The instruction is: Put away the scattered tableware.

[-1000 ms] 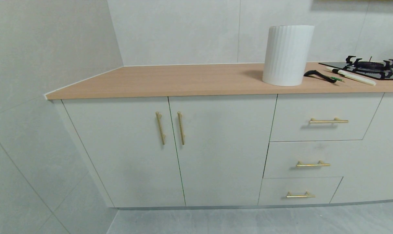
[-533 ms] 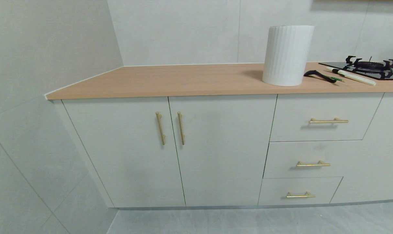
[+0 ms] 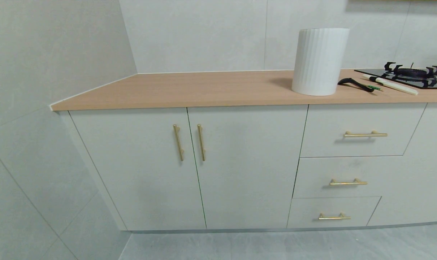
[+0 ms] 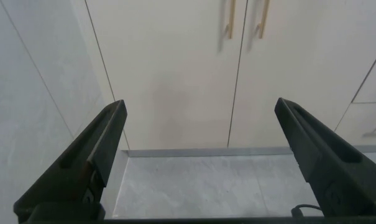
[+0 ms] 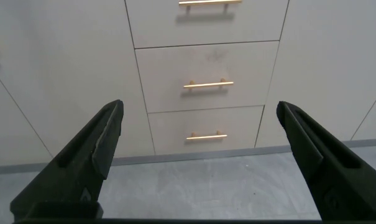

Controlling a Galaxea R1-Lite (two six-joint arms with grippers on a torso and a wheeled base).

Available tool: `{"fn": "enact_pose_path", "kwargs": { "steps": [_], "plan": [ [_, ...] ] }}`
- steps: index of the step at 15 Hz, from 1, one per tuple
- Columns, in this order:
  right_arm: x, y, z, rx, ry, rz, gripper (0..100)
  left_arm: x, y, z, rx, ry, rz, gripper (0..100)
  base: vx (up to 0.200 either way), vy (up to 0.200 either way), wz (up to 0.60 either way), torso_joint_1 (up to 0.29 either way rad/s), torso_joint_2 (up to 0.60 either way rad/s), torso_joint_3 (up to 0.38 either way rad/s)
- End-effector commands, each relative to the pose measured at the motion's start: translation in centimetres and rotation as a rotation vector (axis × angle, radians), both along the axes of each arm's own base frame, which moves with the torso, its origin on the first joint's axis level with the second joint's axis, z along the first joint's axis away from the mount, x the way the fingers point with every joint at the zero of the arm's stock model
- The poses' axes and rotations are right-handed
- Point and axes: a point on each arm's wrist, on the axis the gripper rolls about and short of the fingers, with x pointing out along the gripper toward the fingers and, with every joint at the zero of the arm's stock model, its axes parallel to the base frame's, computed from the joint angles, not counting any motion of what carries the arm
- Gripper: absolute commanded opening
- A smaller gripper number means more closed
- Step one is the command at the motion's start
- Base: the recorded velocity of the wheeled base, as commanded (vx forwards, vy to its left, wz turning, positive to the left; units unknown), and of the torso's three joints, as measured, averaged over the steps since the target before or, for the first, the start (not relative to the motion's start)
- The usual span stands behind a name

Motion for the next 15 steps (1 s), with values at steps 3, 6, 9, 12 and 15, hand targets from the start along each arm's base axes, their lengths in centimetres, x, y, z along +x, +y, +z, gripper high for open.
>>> {"fn": "enact_pose_path", "kwargs": {
  "steps": [3, 6, 9, 12, 15],
  "plan": [
    [0.00, 0.00, 0.04, 0.000, 0.000, 0.000, 100, 0.00, 0.00, 0.00, 0.001, 0.000, -0.001, 100, 0.000, 0.000, 0.00, 0.000, 0.00, 0.000],
    [0.00, 0.00, 0.04, 0.000, 0.000, 0.001, 100, 0.01, 0.00, 0.00, 0.002, 0.002, -0.001, 100, 0.000, -0.200, 0.00, 0.001, 0.00, 0.001],
    [0.00, 0.00, 0.04, 0.000, 0.000, 0.003, 100, 0.00, 0.00, 0.00, 0.002, 0.000, -0.001, 100, 0.000, -0.200, 0.00, 0.004, 0.00, 0.001],
    [0.00, 0.00, 0.04, 0.000, 0.000, 0.003, 100, 0.00, 0.00, -0.02, 0.002, 0.002, -0.001, 100, 0.000, -0.200, 0.00, -0.001, 0.00, 0.006],
    [0.01, 0.00, 0.05, 0.000, 0.002, 0.003, 100, 0.00, 0.00, -0.02, 0.002, 0.002, 0.001, 100, 0.000, -0.200, 0.00, -0.002, 0.00, 0.002]
  ]
}}
